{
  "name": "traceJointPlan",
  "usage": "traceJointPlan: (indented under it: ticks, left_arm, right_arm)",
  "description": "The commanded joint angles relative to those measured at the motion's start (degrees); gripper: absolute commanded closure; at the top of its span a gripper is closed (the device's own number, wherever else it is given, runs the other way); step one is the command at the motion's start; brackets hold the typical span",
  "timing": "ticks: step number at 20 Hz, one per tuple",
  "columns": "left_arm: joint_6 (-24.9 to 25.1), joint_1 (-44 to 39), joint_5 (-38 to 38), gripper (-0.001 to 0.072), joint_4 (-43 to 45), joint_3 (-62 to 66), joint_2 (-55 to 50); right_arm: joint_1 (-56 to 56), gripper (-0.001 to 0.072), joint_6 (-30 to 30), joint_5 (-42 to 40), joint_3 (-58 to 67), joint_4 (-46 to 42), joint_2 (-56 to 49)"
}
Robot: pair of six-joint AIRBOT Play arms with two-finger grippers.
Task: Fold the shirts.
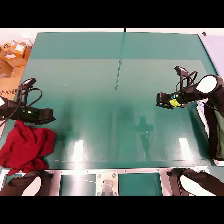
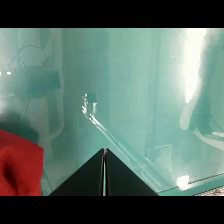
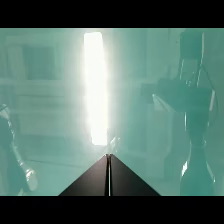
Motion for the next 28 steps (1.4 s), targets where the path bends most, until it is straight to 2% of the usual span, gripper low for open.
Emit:
traceJointPlan:
  ticks: [1, 3, 4, 5, 6, 7, 9, 16, 17, 19, 20, 24, 26, 28]
  left_arm:
    - [0.0, 0.0, 0.0, 0.0682, 0.5, 0.0, 0.0]
    - [-1.0, 0.0, -0.1, 0.0682, 5.8, 0.0, 0.0]
    - [-4.3, 0.0, -0.4, 0.068, 12.0, 0.0, 0.0]
    - [-8.2, 0.0, -0.7, 0.0544, 20.4, 0.0, 0.0]
    - [-11.0, 0.0, -1.0, 0.0176, 28.4, -0.1, 0.0]
    - [-13.6, 0.2, -1.0, -0.0011, 34.7, -0.1, 0.0]
    - [-14.6, 1.6, 0.5, -0.001, 39.1, -1.6, 0.0]
    - [-15.0, 4.8, 10.9, 0.0004, 36.6, -20.2, -0.3]
    - [-15.0, 4.8, 11.6, 0.0139, 35.5, -21.3, -0.3]
    - [-15.0, 4.8, 12.0, 0.0637, 34.4, -21.8, -0.3]
    - [-14.7, 4.8, 11.5, 0.0682, 34.4, -21.3, -0.3]
    - [-14.2, 4.7, 5.4, 0.0684, 32.9, -12.8, -0.2]
    - [-10.5, 4.3, 2.1, 0.0684, 26.4, -4.1, -0.2]
    - [-9.6, 0.2, 0.7, 0.0685, 19.8, 5.9, -0.2]
  right_arm:
    - [0.0, 0.0693, 0.0, 0.0, 0.0, 0.0, 0.0]
    - [0.0, 0.0693, 0.0, 0.0, 0.0, 0.0, 0.0]
    - [0.0, 0.0693, 0.0, 0.0, 0.0, 0.0, 0.0]
    - [0.0, 0.0693, 0.0, 0.0, 0.0, 0.0, 0.0]
    - [0.0, 0.0693, 0.0, 0.0, 0.0, 0.0, 0.0]
    - [0.0, 0.0693, 0.0, 0.0, 0.0, 0.0, 0.0]
    - [0.0, 0.0693, 0.0, 0.0, 0.0, 0.0, 0.0]
    - [0.0, 0.0693, 0.0, 0.0, 0.0, 0.0, 0.0]
    - [0.0, 0.0693, 0.0, 0.0, 0.0, 0.0, 0.0]
    - [0.0, 0.0693, 0.0, 0.0, 0.0, 0.0, 0.0]
    - [0.0, 0.0693, 0.0, 0.0, 0.0, 0.0, 0.0]
    - [0.0, 0.0693, 0.0, -0.7, 0.0, 0.0, 0.0]
    - [0.0, 0.0693, 0.0, -0.9, 0.0, 0.0, 0.0]
    - [0.1, 0.0693, 0.0, -0.9, -0.1, 0.1, -0.1]
